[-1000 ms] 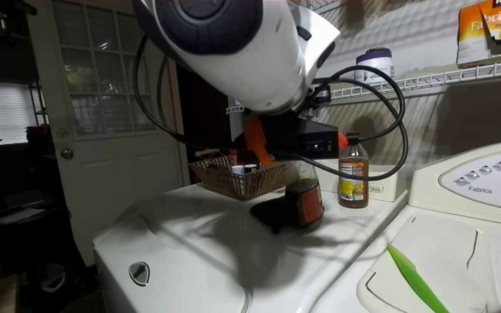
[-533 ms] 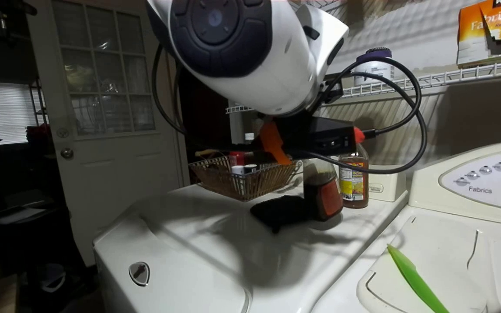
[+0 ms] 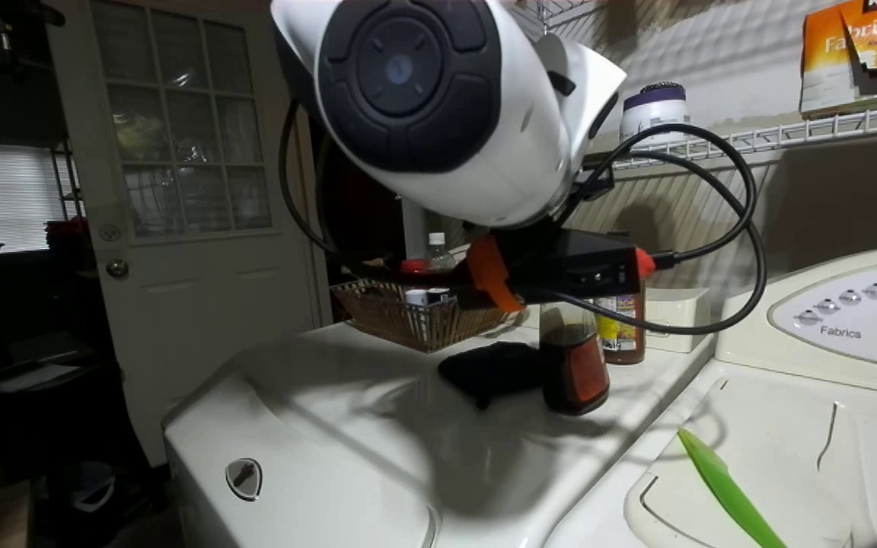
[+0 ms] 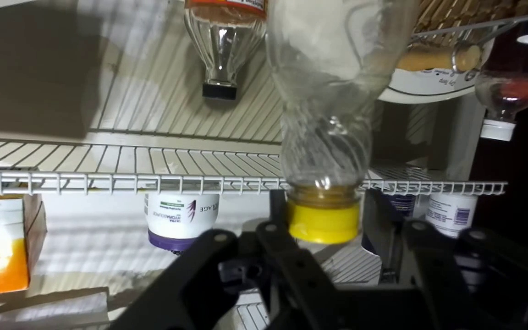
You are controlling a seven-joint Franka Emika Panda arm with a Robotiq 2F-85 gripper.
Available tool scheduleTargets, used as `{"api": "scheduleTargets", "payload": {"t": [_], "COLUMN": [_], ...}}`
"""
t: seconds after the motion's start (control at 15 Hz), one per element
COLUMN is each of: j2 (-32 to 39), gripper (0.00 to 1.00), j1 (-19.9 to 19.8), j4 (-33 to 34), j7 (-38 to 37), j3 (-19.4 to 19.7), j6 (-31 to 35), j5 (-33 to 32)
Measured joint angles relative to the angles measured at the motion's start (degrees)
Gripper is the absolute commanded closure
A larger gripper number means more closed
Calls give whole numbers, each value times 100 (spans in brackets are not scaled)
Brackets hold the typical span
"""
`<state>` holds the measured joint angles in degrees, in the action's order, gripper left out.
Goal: Remove the transparent bottle from the bottom shelf
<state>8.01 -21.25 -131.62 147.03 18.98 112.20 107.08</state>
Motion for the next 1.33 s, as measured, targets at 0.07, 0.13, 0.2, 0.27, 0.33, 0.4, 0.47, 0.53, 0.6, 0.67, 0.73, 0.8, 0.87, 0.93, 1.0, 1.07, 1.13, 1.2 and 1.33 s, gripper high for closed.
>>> {"api": "scheduleTargets", "payload": {"t": [0.07,0.13,0.2,0.27,0.33,0.4,0.47,0.53,0.6,0.67,0.73,0.8,0.87,0.93,1.0,1.07,1.13,1.2,1.33], "j2": [-12,-41,-97,-171,-280,-422,-591,-787,-1003,-1224,-1477,-1731,-1970,-2165,-2308,-2429,-2538,-2646,-2913], "gripper": [13,7,2,0,0,0,0,0,0,0,0,0,0,0,0,0,0,0,0], "j1": [16,45,82,133,196,263,338,416,473,504,514,520,523,439,243,-40,-393,-792,-1610], "j4": [33,69,97,127,150,165,179,188,198,205,211,211,200,164,98,18,-43,-56,33], "j7": [-3,-25,-83,-178,-274,-374,-500,-652,-852,-1128,-1494,-1870,-2259,-2691,-3156,-3642,-4095,-4532,-5374], "j3": [-2,-6,-18,-30,-47,-73,-114,-163,-216,-277,-363,-473,-606,-834,-1131,-1452,-1773,-2065,-2535], "j6": [-22,-24,-23,-13,32,160,466,894,1376,1836,2296,2694,3043,3298,3353,3245,3009,2637,1710], "j5": [0,0,0,-3,-22,-43,-99,-227,-455,-802,-1262,-1721,-2192,-2652,-3103,-3572,-4027,-4476,-5396]}}
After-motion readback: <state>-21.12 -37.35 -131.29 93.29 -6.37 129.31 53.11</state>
